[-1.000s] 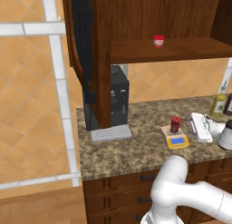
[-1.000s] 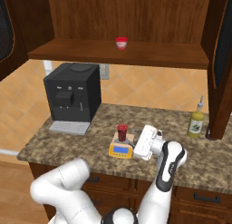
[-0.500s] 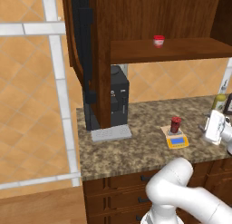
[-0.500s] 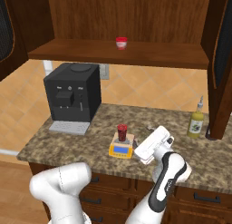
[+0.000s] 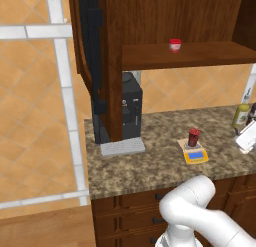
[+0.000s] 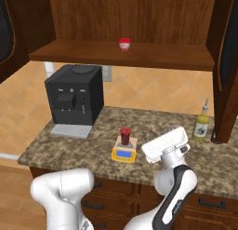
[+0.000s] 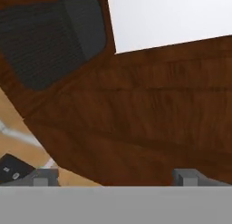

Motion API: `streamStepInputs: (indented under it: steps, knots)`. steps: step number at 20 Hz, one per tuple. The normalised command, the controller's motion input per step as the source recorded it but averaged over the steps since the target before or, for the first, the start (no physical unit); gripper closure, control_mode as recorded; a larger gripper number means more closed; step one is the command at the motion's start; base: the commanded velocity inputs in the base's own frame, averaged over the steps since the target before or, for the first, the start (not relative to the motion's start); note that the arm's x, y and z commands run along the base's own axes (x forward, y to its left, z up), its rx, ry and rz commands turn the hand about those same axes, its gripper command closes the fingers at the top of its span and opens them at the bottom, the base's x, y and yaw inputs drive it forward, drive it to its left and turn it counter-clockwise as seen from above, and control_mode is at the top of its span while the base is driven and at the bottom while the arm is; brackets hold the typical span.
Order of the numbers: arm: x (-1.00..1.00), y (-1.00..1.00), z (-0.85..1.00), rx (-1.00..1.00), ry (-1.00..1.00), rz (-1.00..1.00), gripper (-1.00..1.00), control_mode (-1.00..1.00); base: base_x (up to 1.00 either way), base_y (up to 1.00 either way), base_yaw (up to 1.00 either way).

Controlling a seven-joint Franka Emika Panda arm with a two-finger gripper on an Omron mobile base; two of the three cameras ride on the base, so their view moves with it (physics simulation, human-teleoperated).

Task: Pick the yogurt and place it on the digital scale for weighing, and close the cabinet.

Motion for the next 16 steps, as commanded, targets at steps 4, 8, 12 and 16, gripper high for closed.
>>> streamStepInputs:
  steps: [4, 8, 12, 16]
  knots:
    - [-0.31, -0.53, 0.68, 0.03, -0.38, -0.26, -1.0, -1.0, 0.0, 0.0, 0.0]
    - [-0.05, -0.59, 0.59, 0.04, -0.24, -0.34, -1.0, -1.0, 0.0, 0.0, 0.0]
    - [-0.06, -0.71, 0.42, 0.07, -0.02, -0.32, -1.0, -1.0, 0.0, 0.0, 0.0]
    - [-0.05, -0.76, 0.36, 0.06, 0.09, -0.22, -1.0, -1.0, 0.0, 0.0, 0.0]
